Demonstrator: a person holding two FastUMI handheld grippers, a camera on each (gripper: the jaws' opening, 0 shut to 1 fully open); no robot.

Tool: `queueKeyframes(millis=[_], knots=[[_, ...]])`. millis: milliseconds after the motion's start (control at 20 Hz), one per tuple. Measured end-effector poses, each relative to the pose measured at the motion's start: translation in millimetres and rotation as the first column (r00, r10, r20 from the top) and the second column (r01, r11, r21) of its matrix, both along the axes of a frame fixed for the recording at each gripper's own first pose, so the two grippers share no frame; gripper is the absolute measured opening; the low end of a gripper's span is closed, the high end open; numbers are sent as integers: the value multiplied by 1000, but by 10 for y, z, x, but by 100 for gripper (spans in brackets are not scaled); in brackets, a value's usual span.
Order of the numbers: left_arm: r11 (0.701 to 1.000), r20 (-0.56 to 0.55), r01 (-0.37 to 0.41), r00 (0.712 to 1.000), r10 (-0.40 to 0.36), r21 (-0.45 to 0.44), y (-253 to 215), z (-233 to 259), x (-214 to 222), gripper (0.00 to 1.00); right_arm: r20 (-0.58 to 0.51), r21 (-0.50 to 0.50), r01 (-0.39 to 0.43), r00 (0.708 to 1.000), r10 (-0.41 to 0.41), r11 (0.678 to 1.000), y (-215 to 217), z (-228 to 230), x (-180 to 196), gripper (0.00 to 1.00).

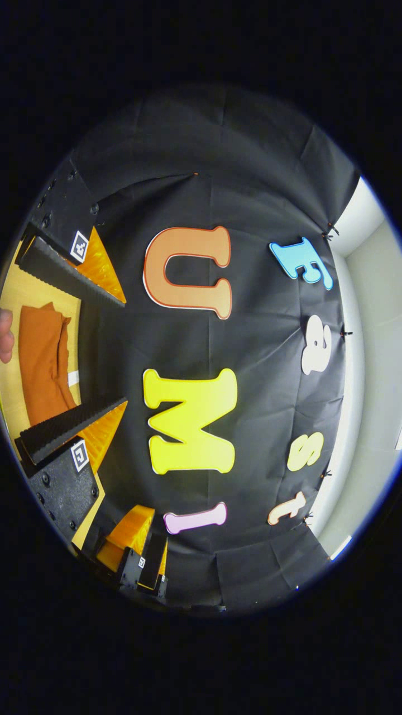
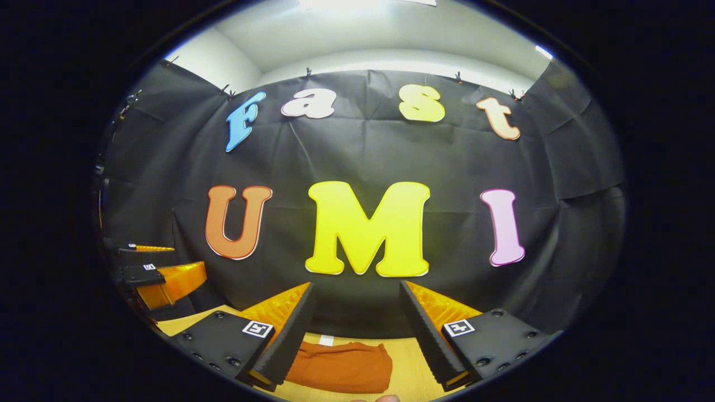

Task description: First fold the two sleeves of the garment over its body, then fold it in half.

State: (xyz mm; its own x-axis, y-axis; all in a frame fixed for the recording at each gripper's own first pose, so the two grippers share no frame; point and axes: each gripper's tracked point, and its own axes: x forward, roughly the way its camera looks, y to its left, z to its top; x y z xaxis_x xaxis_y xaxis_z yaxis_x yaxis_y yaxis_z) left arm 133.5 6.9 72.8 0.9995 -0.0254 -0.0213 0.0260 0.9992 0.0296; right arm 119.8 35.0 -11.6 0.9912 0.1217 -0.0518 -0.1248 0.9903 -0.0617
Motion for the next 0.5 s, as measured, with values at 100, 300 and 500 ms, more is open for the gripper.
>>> queueKeyframes(millis=[100, 300, 500], knots=[[1000, 22, 14, 1000, -14, 12, -68, -1, -102, 99, 12, -6, -3, 1000, 3, 1000, 14, -20, -131, 94], [999, 11, 27, 1000, -27, 24, -168, -95, -226, 99, -12, -1, 5, 1000, -5, 1000, -2, -126, -257, 94], [1000, -7, 3, 1000, -3, 12, -128, -122, -239, 89, -11, -4, 16, 1000, -16, 1000, -22, -149, -279, 94]])
